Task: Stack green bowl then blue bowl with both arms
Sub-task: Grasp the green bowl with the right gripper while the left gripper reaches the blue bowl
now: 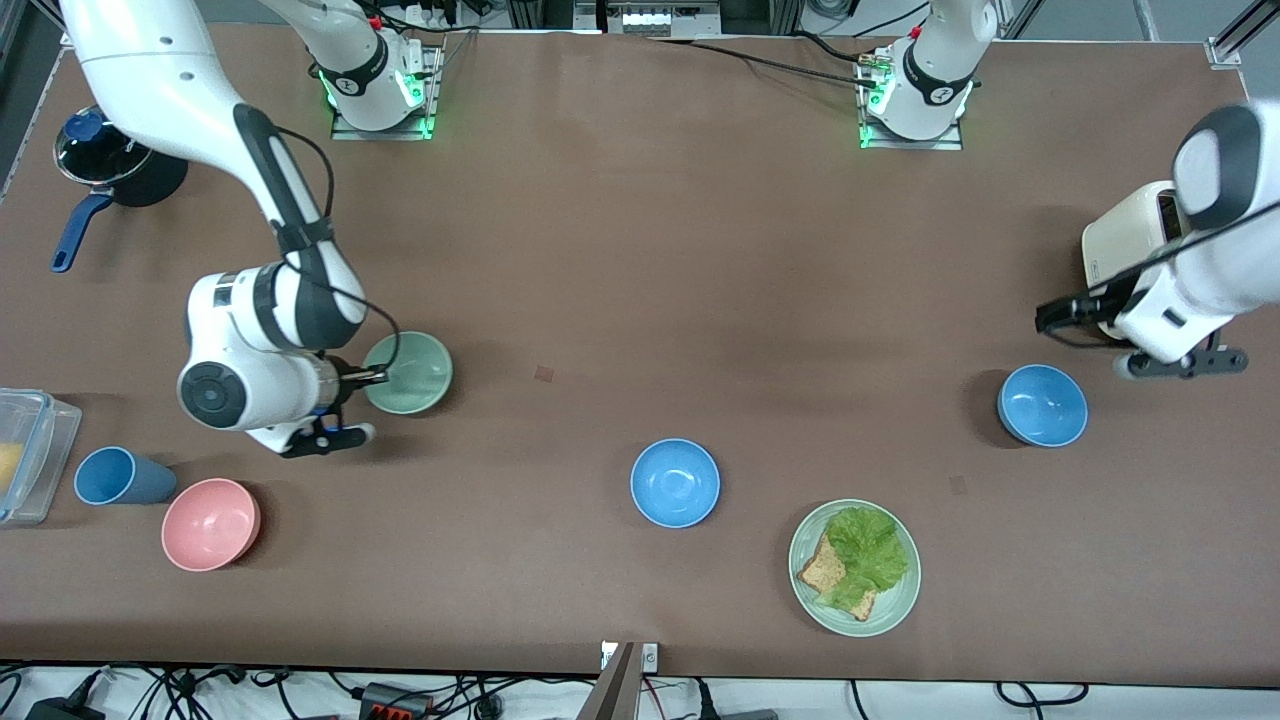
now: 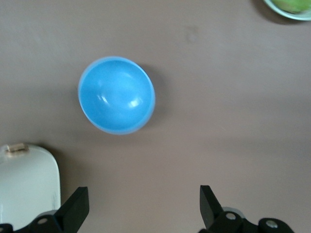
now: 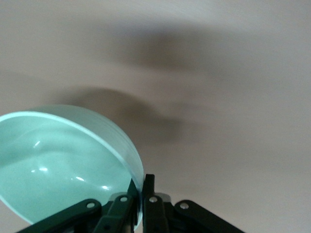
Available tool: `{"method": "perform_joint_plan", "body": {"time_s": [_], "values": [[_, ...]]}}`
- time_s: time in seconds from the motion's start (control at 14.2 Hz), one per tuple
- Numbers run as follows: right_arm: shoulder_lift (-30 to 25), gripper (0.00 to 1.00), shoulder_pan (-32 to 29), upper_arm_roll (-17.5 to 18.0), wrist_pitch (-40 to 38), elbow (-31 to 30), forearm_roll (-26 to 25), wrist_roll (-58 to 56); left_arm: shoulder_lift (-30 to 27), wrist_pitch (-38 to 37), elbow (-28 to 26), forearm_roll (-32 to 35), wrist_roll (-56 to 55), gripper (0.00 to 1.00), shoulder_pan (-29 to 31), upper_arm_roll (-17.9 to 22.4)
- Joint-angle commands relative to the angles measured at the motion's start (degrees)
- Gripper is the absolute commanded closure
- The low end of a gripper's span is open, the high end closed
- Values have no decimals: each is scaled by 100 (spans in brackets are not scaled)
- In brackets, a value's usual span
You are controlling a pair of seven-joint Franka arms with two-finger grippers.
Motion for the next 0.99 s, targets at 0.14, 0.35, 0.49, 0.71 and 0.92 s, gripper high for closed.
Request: {"method": "perform_joint_plan", "body": {"time_s": [0.14,0.35,0.49,0.71,0.92], "values": [[164,100,771,729,-10,396,21,1512,640,1487,-511,623,526,0,533,-21],[375,100,1396,755,411,431,21,2347,1230,1736,-204,695,667,0,858,-21],[559,100,1722,764,649,509,21,2805,1555,1788,85,695,992,0,999,-30],[902,100,2047,764,851,756,424,3087,1837,2051,166,695,1116,6,1096,-30],[1078,100,2154,755,1290,756,478,3307,2040,2140,209,695,1204,17,1131,-30]]}}
